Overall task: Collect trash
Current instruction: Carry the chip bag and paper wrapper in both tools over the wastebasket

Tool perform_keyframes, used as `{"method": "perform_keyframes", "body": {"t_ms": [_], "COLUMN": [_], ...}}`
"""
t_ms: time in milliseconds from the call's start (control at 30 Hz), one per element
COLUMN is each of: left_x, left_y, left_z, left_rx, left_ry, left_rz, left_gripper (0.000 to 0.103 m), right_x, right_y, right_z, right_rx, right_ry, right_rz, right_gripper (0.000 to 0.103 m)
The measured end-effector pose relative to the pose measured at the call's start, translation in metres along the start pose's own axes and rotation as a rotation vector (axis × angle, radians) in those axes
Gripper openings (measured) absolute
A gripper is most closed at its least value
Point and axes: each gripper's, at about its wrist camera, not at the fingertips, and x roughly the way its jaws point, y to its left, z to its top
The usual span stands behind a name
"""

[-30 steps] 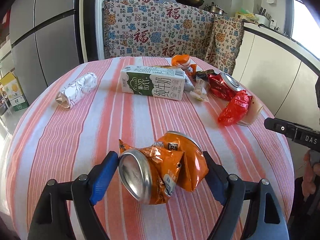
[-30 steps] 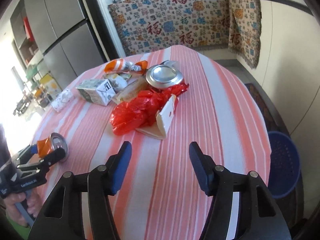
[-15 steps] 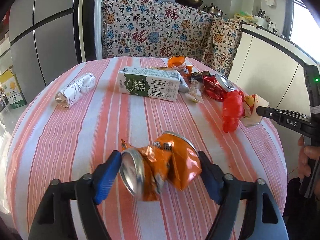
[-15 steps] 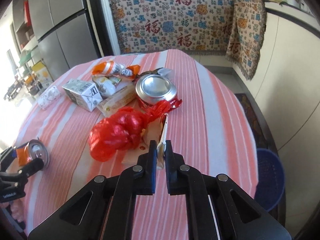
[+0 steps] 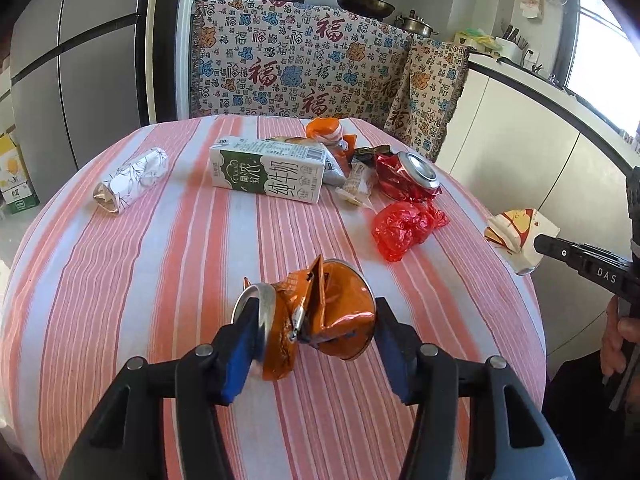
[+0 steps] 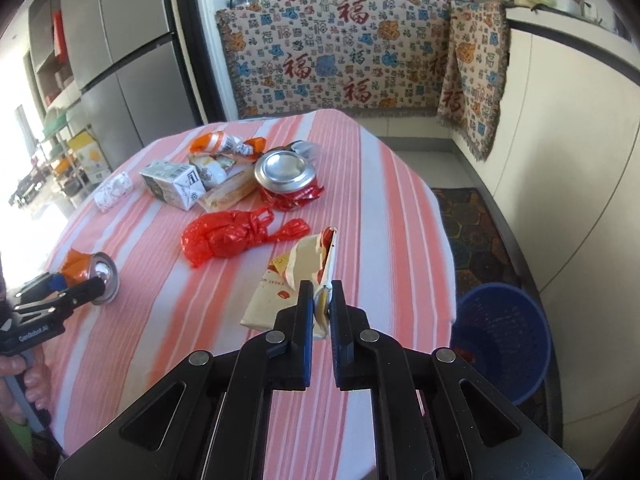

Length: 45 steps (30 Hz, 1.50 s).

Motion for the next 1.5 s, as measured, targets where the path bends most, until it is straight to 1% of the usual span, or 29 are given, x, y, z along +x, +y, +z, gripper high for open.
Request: {"method": "perform_keyframes", "body": {"t_ms": [200, 433, 600, 800, 933, 1033, 1167, 1333, 1500], "left_x": [-0.012, -0.012, -0.003, 0.009, 0.024, 0.035, 0.056, 0.093, 0.14], "left_y": [-0.014, -0.047, -0.082, -0.13, -0.17, -0.205, -0.252, -0.311, -0.352], "left_z": [0.004, 0.01, 0.017, 0.028, 0.041, 0.05, 0.064, 0.074, 0.071], "left_rx": [0.003, 0.039, 0.076, 0.126, 0.146, 0.174, 0.193, 0.2, 0.222], "left_ry": [-0.023, -0.018, -0.003, 0.008, 0.029, 0.042, 0.073, 0.138, 0.199], "left_rz": [-0.015, -0.057, -0.11, -0.185, -0.259, -0.311, -0.378, -0.445, -0.48], "left_gripper": [0.056, 0.056, 0.056, 0.056, 0.056, 0.056, 0.056, 0.056, 0.056], "right_x": [-0.01, -0.018, -0.023, -0.034, -0.043, -0.052, -0.058, -0.05, -0.03], "right_y": [0.0, -0.012, -0.026, -0.054, -0.084, -0.116, -0.166, -0.229, -0.277], "right_z": [-0.004, -0.009, -0.011, -0.011, -0.007, -0.003, 0.002, -0.001, -0.01], "right_rx": [0.005, 0.034, 0.06, 0.092, 0.117, 0.134, 0.159, 0.213, 0.268], "right_ry": [-0.014, -0.022, -0.023, -0.034, -0.037, -0.037, -0.014, 0.037, 0.085], "right_rz": [0.04, 0.067, 0.075, 0.06, 0.036, -0.011, -0.085, -0.156, -0.198], "right_gripper": [0.006, 0.006, 0.006, 0.006, 0.006, 0.006, 0.006, 0.006, 0.006]}}
